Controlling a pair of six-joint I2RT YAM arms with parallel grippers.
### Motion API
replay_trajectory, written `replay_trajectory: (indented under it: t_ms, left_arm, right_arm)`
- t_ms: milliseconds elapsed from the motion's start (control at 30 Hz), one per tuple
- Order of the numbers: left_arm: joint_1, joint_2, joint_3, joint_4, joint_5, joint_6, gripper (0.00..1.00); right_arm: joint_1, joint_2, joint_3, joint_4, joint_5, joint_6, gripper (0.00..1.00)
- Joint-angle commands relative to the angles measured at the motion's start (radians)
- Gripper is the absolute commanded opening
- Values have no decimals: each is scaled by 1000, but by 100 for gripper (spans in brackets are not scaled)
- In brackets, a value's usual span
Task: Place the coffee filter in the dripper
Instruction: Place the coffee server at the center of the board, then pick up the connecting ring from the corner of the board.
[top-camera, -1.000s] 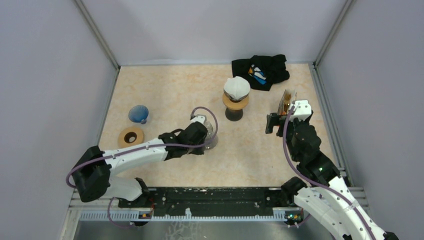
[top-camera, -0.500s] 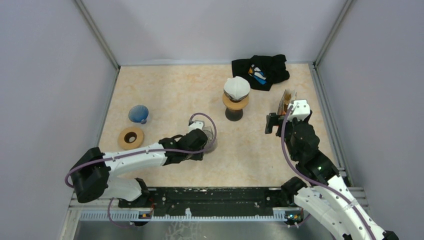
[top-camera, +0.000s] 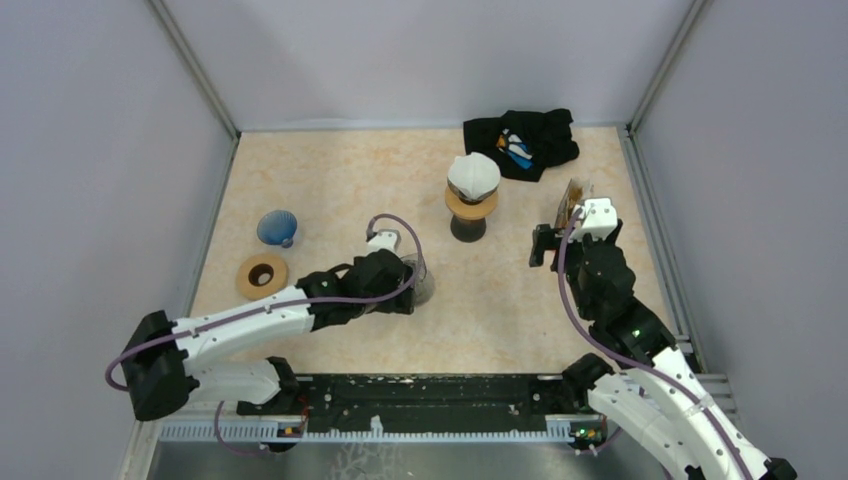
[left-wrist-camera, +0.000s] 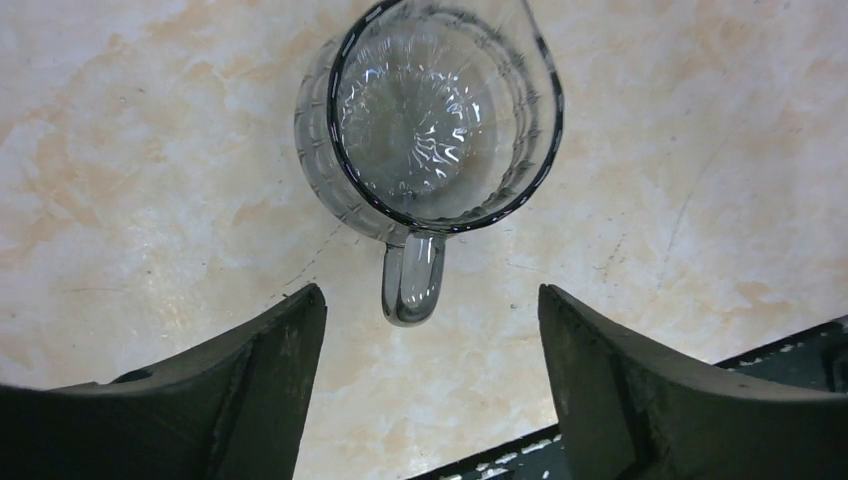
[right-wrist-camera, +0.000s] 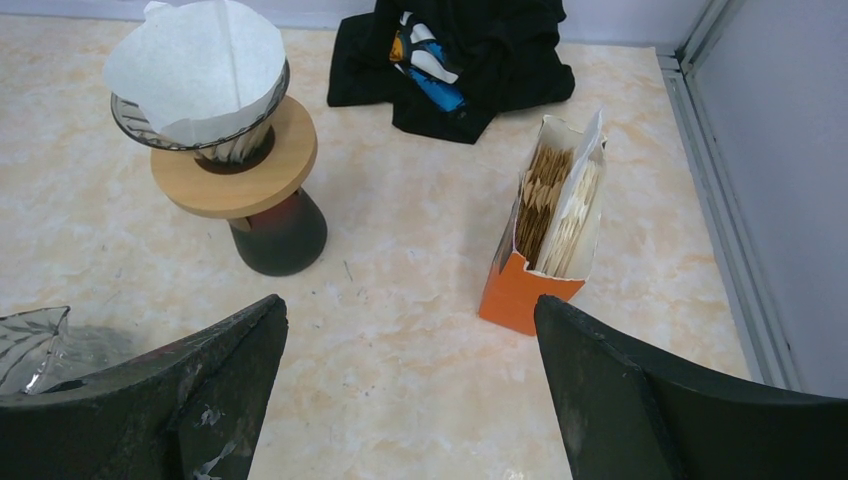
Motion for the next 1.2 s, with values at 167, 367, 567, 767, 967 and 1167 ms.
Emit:
replay_trajectory:
  t_ms: [167, 367, 567, 767, 967, 1167]
  left_arm:
    - [72, -173, 61, -87, -38, 8, 98]
    - [283, -216, 51, -61, 109, 80, 99]
    - [464, -221, 50, -75, 116, 78, 99]
    - [653, -210, 40, -77, 145, 88, 99]
    - [838, -246, -23, -54, 136, 22, 98]
    - [1046, -258, -95, -31, 179, -36, 96]
  right_arm:
    - [-6, 19, 4, 39, 25, -9, 93]
    - [-7, 20, 4, 42, 22, -12, 93]
    - [-6, 21, 6, 41, 5, -10, 93]
    - [-7, 6, 6, 45, -15, -7, 93]
    - [-7, 0, 9, 46, -39, 1, 93]
    - [-7, -10, 12, 42, -65, 14, 93]
